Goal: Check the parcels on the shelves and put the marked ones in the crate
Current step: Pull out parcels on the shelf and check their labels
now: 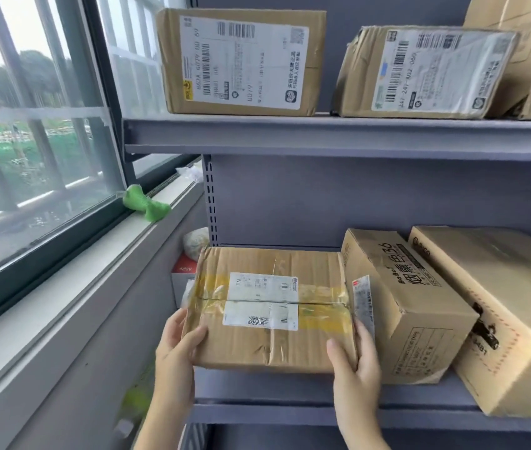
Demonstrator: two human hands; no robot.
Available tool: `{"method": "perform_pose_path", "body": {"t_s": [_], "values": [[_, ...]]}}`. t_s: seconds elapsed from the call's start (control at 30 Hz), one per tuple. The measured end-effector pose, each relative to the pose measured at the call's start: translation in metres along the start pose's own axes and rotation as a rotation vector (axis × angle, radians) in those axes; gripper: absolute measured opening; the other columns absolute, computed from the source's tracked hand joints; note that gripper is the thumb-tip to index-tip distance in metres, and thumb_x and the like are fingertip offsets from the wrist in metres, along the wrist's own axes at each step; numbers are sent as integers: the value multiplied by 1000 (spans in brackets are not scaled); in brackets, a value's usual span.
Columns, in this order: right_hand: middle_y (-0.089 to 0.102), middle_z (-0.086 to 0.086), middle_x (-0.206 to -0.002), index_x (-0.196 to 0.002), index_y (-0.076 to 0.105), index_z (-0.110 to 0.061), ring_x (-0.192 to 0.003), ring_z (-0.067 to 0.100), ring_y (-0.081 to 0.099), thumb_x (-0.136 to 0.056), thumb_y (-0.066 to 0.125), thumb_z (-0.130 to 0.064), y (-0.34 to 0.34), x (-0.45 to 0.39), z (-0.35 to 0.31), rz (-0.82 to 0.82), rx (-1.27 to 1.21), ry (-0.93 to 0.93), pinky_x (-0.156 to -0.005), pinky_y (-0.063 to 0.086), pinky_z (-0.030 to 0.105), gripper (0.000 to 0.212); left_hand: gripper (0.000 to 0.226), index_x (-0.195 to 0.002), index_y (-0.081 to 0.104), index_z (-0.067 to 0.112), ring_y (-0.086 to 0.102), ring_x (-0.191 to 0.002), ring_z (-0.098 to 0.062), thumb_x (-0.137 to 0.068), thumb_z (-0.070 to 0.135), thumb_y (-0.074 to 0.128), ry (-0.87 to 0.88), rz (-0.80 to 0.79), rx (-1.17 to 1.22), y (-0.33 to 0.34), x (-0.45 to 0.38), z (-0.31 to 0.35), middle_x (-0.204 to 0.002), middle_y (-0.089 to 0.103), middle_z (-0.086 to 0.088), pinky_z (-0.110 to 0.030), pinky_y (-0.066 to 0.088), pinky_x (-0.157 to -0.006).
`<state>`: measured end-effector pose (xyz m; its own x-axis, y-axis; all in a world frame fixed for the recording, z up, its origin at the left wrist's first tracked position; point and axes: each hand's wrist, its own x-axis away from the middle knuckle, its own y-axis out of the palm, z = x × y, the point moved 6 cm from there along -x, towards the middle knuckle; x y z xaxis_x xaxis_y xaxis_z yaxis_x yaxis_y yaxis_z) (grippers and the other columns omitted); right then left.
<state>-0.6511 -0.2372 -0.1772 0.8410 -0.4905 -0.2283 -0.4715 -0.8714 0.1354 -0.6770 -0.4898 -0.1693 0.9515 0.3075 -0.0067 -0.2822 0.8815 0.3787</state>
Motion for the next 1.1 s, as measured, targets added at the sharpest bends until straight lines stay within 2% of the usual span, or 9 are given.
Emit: {"method": "perform_pose_path", "body": {"t_s": [0.13, 0.27, 0.37, 0.43, 0.5, 0.67, 0.87, 1.0, 1.1], "values": [[59, -17, -113, -120, 51, -24, -97, -16, 56, -80, 68, -7, -7, 10, -2, 22, -104, -36, -76, 43, 2, 46, 35, -94, 57, 25, 61, -77, -10, -87, -6, 44, 28, 6, 109, -8, 15, 2, -90, 69, 9, -19, 50, -59], [61, -17, -106, -114, 56, -23, -90, -18, 56, -82, 63, -3, -8, 7, -9, -2, -43, -51, -72, 41, -1, 38, 33, -96, 53, 21, 58, -86, -15, -88, -9, 41, -15, 56, 115, -13, 31, -17, -101, 62, -2, -22, 53, -66], [62, -16, -101, -109, 59, -22, -87, -21, 56, -83, 61, 0, -1, -12, -32, -80, 33, -101, -75, 42, 0, 35, 29, -118, 48, 16, 56, -87, -19, -92, 2, 46, -62, 163, 40, -25, 39, -31, -102, 58, -7, -32, 46, -69], [61, -21, -101, -109, 59, -27, -90, -20, 56, -83, 62, -1, 7, -31, -57, -196, 110, -166, -81, 44, 5, 37, 44, -132, 34, 31, 59, -84, -22, -94, 14, 49, -64, 173, -11, -30, 40, -29, -93, 61, 0, -35, 49, -64], [60, -24, -103, -112, 60, -26, -94, -20, 55, -83, 61, -1, 22, -48, -81, -349, 195, -253, -85, 43, 4, 39, 46, -127, 30, 46, 66, -78, -26, -93, 23, 51, -69, 111, -123, -30, 35, -22, -92, 68, 0, -37, 55, -58], [61, -16, -111, -117, 62, -16, -99, -20, 53, -84, 59, 2, 58, -66, -102, -588, 297, -378, -85, 39, 0, 38, 26, -110, 50, 37, 63, -93, -21, -87, 35, 60, 6, 86, -553, -35, 20, -14, -106, 61, -2, -42, 57, -69], [57, -30, -107, -110, 67, -23, -112, -14, 46, -82, 61, -1, 96, -58, -122, -798, 429, -541, -108, 29, 21, 36, 16, -86, 55, 31, 63, -84, -14, -82, 24, 69, 93, 64, -665, -29, 28, -6, -90, 66, 7, -29, 51, -69], [57, -19, -118, -110, 64, -26, -126, 2, 43, -78, 61, -16, 100, -67, -116, -676, 389, -559, -118, 15, 36, 34, 28, -105, 50, 34, 60, -80, 12, -84, 23, 65, 109, 19, -656, -11, 24, -3, -94, 64, 17, -9, 45, -64], [49, -9, -135, -127, 52, -21, -125, -1, 41, -83, 63, -13, 78, -70, -90, -357, 259, -403, -111, 29, 24, 46, 31, -113, 51, 30, 57, -78, 12, -85, 26, 64, 138, 57, -676, -3, 21, 1, -91, 61, 20, -2, 40, -61]]}}
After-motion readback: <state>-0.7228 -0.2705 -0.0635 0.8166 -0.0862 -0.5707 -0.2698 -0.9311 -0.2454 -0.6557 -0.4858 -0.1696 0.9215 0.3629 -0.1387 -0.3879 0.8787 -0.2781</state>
